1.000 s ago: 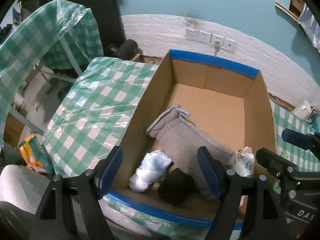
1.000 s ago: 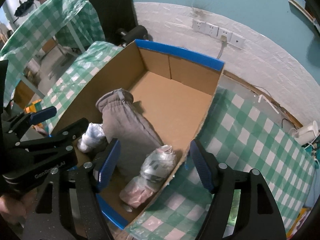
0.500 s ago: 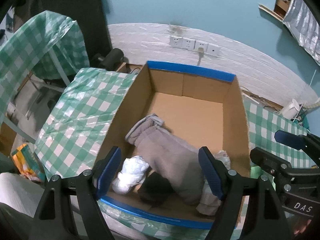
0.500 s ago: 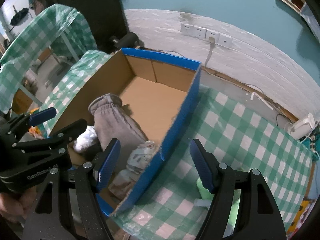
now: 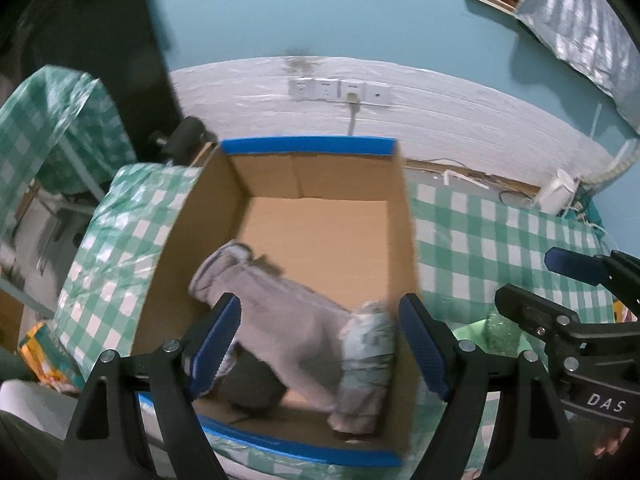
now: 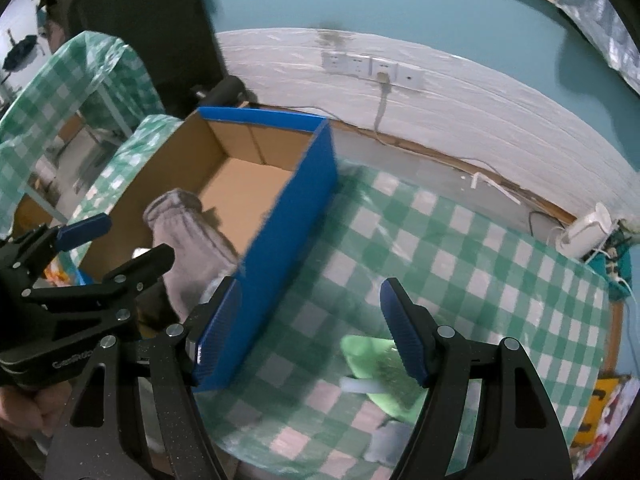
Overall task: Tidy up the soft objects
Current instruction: 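Move both tools back over the green scrubber and grey-blue sock on the tablecloth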
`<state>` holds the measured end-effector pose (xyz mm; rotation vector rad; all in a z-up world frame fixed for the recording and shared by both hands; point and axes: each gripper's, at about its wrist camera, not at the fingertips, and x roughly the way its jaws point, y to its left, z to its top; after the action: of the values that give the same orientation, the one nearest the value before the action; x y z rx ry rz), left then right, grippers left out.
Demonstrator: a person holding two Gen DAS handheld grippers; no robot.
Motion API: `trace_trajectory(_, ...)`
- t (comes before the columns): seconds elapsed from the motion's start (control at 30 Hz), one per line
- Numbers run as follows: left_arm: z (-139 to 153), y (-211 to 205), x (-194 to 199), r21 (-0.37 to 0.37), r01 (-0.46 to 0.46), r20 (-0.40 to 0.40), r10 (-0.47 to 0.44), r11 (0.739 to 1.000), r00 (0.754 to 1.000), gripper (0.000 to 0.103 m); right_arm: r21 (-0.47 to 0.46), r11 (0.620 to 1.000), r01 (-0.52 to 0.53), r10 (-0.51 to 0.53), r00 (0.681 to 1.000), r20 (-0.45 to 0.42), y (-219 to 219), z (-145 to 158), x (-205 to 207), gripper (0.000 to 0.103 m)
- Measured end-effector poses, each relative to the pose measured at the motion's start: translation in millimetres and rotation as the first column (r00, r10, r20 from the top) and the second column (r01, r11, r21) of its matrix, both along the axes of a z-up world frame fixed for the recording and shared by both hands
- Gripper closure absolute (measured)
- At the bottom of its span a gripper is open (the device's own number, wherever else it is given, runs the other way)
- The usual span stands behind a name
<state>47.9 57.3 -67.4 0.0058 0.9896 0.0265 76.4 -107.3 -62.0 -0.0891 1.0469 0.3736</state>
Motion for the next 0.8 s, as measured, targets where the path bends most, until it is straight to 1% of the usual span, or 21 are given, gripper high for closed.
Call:
trace_trajectory(0.23,5,-38,1,0.004,0.084,0.012,-0.084,0.996,0.996,0.02,-0.012,0.997,0.076,-0.076,0.997,-0.002,-43,-2,-5,0.03)
trace_trajectory(0.47,3,-72,2,0.03,0.158,0.001,-0.158,0.987,0.987,0.02,-0.018,0.989,0.149,-0.15,0.989,-0.016,-86,-9,-9,0.03)
trace_trajectory(0.8,-12,-112,4,0.058,0.241,-0.046,-0.238,0.969,0.97,0.02,-0.027,0.978,0.208,-0.209,0.977,-0.038,-125,-21,-14,0.03)
